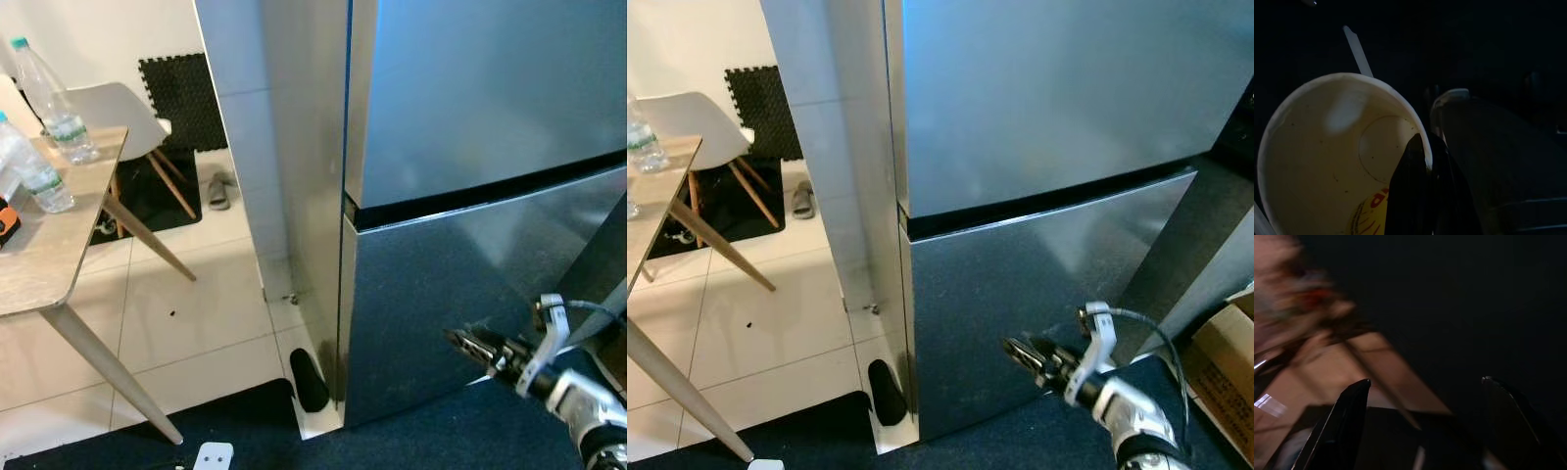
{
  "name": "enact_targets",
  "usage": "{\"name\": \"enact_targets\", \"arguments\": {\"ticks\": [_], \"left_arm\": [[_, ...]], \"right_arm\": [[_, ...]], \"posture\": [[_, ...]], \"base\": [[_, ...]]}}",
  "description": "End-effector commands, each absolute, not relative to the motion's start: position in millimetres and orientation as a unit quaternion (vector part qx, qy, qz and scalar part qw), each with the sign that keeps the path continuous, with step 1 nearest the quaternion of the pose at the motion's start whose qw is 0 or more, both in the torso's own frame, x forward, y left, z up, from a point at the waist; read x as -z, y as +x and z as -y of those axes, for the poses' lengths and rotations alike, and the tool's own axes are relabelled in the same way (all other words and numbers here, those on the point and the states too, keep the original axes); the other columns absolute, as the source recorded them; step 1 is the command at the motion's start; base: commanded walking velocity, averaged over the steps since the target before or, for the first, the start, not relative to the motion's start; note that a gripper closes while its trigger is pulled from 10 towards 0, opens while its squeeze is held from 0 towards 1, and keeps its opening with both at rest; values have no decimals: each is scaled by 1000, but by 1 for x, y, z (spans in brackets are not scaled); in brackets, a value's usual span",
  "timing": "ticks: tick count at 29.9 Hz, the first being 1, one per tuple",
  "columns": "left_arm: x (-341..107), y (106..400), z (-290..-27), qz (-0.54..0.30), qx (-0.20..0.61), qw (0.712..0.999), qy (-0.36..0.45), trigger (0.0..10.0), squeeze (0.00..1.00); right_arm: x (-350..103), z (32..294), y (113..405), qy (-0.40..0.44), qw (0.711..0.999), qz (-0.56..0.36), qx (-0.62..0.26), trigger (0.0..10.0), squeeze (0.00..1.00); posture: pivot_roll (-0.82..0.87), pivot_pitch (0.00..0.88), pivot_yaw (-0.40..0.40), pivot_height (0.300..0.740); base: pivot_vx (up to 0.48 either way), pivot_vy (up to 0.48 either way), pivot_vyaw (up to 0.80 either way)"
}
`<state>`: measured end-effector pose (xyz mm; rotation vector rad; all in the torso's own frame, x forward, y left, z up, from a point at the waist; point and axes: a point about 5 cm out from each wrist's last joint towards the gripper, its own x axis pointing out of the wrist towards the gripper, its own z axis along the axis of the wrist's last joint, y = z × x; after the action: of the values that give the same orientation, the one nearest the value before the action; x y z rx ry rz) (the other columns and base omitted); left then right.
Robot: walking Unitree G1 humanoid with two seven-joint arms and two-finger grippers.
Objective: Restocking fridge
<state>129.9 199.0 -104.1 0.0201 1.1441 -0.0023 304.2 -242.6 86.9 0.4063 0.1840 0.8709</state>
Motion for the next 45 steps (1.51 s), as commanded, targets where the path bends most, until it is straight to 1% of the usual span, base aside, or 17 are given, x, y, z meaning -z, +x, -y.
{"name": "enact_targets", "arguments": {"ticks": [1, 4, 5, 6, 13, 14, 15, 19, 21, 23, 28, 33, 35, 36, 37, 41, 45], "left_arm": [[105, 124, -205, -551, 0, 834, 17, 10000, 0], [105, 124, -204, -551, 1, 834, 17, 10000, 0], [106, 123, -204, -551, 2, 834, 17, 10000, 0], [106, 123, -203, -552, 3, 834, 17, 10000, 0], [106, 123, -201, -552, 7, 833, 17, 10000, 0], [106, 123, -200, -552, 8, 833, 18, 10000, 0], [106, 123, -200, -552, 9, 833, 18, 10000, 0], [106, 124, -200, -552, 10, 833, 18, 10000, 0], [106, 124, -199, -552, 11, 833, 19, 10000, 0], [106, 125, -199, -551, 12, 834, 20, 10000, 0], [106, 125, -199, -551, 13, 834, 20, 10000, 0], [106, 125, -199, -552, 14, 834, 20, 10000, 0], [106, 125, -199, -552, 14, 833, 21, 10000, 0], [106, 125, -199, -552, 14, 833, 21, 10000, 0], [106, 124, -199, -552, 14, 833, 21, 10000, 0], [106, 124, -198, -553, 14, 833, 20, 10000, 0], [106, 123, -198, -553, 15, 833, 19, 10000, 0]], "right_arm": [[-97, 235, 307, 187, 865, -74, -460, 10000, 1000], [-106, 229, 311, 175, 854, -61, -487, 10000, 1000], [-115, 225, 314, 166, 842, -49, -510, 10000, 1000], [-135, 215, 322, 130, 820, -27, -556, 10000, 1000], [-161, 205, 337, 50, 818, -11, -573, 10000, 1000], [-168, 202, 341, 28, 817, -8, -576, 10000, 443], [-173, 198, 344, 8, 816, -5, -578, 10000, 0], [-178, 195, 347, -7, 816, -4, -578, 10000, 0], [-184, 190, 351, -31, 815, -5, -579, 10000, 0], [-195, 172, 361, -85, 808, -6, -583, 10000, 0], [-198, 166, 363, -105, 801, -9, -589, 10000, 0], [-202, 157, 369, -172, 799, -21, -576, 10000, 0], [-205, 152, 373, -217, 796, -28, -564, 10000, 0], [-205, 152, 373, -217, 796, -28, -564, 10000, 0], [-204, 151, 375, -278, 783, -50, -555, 10000, 0], [-205, 156, 379, -372, 764, -78, -522, 10000, 0], [-205, 159, 381, -406, 753, -92, -509, 10000, 0]], "posture": [[-29, 0, 20, 740], [-27, 0, 18, 740], [-27, 0, 18, 740], [-28, 0, 17, 740], [-31, 0, 16, 740], [-31, 0, 16, 740], [-31, 0, 16, 740], [-31, 0, 16, 740], [-31, 0, 16, 740], [-26, 0, 13, 740], [-19, 0, 12, 740], [-20, 0, 11, 740], [-19, 0, 12, 740], [-19, 0, 12, 740], [-19, 0, 12, 740], [-18, 0, 9, 740], [-21, 0, 8, 740]], "base": [[0, 0, 0], [0, 0, 0], [0, 0, 0], [0, 0, 0], [0, 0, 0], [0, 0, 0], [0, 0, 0], [0, 0, 0], [0, 0, 0], [0, 0, 0], [0, 0, 0], [0, 0, 0], [0, 0, 0], [0, 0, 0], [0, 0, 0], [0, 0, 0], [0, 0, 0]]}}
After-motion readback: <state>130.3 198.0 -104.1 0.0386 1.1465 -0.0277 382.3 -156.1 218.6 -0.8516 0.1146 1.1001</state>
